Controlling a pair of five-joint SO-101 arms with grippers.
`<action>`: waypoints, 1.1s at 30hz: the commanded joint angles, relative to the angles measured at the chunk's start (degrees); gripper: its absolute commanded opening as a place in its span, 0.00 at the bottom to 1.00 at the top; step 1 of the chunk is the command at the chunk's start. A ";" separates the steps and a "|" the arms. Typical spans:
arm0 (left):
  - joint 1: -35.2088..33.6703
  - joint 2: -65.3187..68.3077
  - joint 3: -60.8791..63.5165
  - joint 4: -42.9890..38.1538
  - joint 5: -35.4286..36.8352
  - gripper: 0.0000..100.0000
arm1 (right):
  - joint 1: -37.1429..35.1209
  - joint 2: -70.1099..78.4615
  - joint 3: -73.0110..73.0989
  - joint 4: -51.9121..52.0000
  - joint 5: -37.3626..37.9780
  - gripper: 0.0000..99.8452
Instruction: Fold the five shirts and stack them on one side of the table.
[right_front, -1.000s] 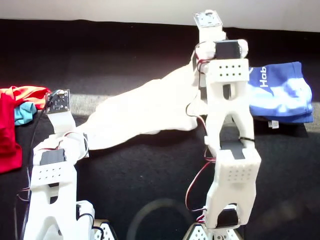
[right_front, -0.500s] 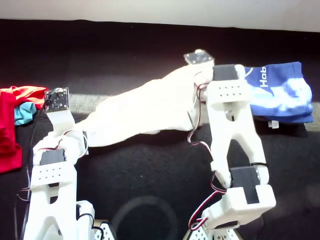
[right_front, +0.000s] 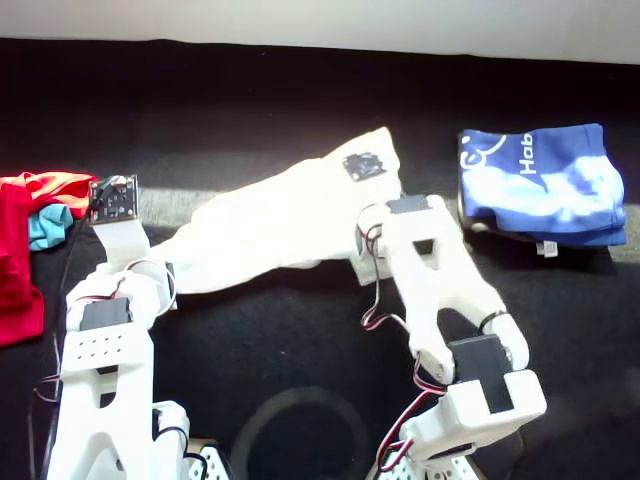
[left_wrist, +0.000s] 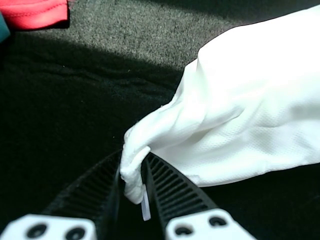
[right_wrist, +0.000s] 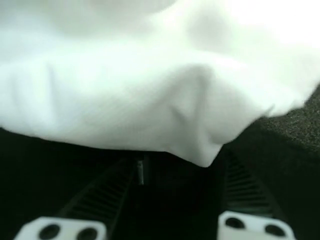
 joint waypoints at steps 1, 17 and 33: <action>-0.66 -0.84 -0.40 -1.14 -0.53 0.01 | -0.40 -2.42 0.84 -6.37 -2.55 0.23; -0.66 -0.84 -0.40 -1.14 -0.44 0.01 | 3.74 7.60 -12.18 -0.92 -9.85 0.01; -0.57 -0.84 -0.57 -0.79 -0.44 0.01 | 4.44 -9.98 -10.33 22.99 -9.76 0.01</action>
